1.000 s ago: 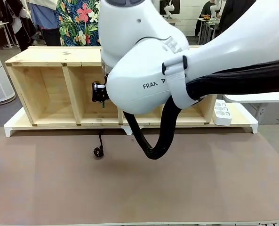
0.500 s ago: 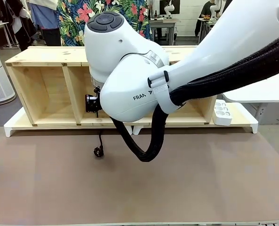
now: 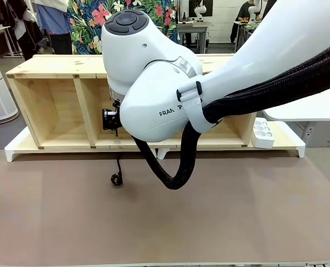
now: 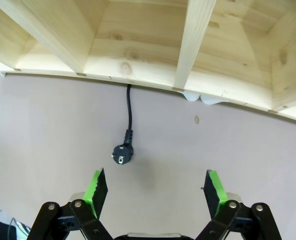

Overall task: Perform cable management.
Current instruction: When the cord part of the Power Cable appears at the lower middle area of the table and stops, grasp the cord part of the Power Cable.

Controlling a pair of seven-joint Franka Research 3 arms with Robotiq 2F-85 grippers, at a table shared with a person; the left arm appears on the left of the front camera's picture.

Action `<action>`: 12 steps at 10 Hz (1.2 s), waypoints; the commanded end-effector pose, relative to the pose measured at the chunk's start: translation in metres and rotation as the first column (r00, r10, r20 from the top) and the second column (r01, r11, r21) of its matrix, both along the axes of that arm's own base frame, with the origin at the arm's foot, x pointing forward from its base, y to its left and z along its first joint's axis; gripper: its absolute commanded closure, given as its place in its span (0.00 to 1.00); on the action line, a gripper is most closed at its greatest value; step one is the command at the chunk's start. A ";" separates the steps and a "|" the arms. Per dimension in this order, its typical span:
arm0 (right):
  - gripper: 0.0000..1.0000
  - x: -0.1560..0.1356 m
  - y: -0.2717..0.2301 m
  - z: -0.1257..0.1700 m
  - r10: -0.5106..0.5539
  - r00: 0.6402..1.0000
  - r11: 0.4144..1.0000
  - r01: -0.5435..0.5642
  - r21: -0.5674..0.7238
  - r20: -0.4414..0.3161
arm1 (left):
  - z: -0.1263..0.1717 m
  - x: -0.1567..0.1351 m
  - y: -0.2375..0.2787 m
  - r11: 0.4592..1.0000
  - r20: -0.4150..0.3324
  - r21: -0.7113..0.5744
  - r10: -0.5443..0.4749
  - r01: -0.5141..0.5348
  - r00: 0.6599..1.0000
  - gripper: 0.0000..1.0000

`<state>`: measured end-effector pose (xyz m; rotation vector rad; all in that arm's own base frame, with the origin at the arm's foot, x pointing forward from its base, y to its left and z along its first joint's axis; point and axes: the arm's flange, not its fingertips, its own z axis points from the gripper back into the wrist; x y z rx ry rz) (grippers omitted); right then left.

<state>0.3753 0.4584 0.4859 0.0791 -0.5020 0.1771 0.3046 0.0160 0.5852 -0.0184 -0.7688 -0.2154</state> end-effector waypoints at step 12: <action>0.00 0.027 0.071 -0.049 0.089 0.978 0.992 -0.070 0.106 -0.189 | 0.000 0.000 0.001 1.000 -0.005 -0.004 0.002 -0.002 1.000 0.00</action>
